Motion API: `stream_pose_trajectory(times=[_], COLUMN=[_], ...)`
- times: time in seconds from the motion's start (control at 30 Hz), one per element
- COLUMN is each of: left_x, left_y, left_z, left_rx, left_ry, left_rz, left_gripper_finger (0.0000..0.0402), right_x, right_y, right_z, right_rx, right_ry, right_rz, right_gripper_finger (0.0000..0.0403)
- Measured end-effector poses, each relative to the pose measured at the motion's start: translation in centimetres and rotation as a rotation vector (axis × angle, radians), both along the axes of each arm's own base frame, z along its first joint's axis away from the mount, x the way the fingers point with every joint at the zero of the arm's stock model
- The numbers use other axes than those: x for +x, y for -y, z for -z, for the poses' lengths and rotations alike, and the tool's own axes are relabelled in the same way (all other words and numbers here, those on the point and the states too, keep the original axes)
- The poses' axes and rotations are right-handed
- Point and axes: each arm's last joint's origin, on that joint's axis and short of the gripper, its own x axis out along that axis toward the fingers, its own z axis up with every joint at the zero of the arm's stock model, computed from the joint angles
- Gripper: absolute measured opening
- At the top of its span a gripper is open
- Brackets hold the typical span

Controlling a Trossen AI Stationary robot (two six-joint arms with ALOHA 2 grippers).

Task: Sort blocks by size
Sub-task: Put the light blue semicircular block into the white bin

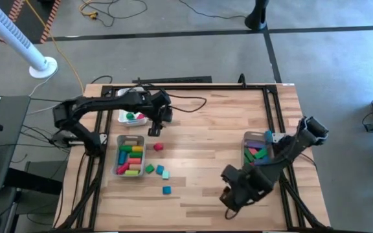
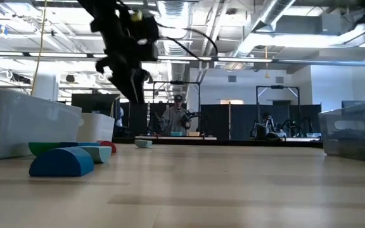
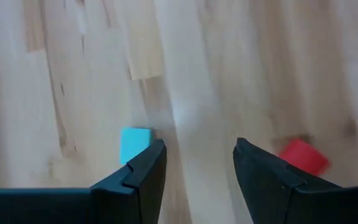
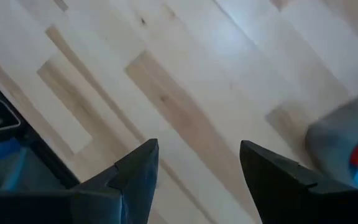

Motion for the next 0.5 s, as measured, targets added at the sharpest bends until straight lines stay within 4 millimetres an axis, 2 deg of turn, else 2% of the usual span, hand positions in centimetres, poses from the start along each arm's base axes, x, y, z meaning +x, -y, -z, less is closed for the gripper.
stream_pose_trajectory(times=[0.23, 0.5], left_x=[1.4, 1.5], left_y=[-0.7, -2.1], left_z=[3.1, 3.5], left_rx=[-0.009, 0.004], left_ry=[-0.091, -0.064], left_rz=[-0.046, -0.099], left_gripper_finger=[0.0178, 0.0178], right_x=[-1.6, -2.9], right_y=[-1.8, -3.1], right_z=[0.0, 0.0], right_rx=[-0.003, 0.007], right_ry=[0.038, 0.069], right_rz=[0.069, 0.117], right_gripper_finger=[0.0255, 0.0255])
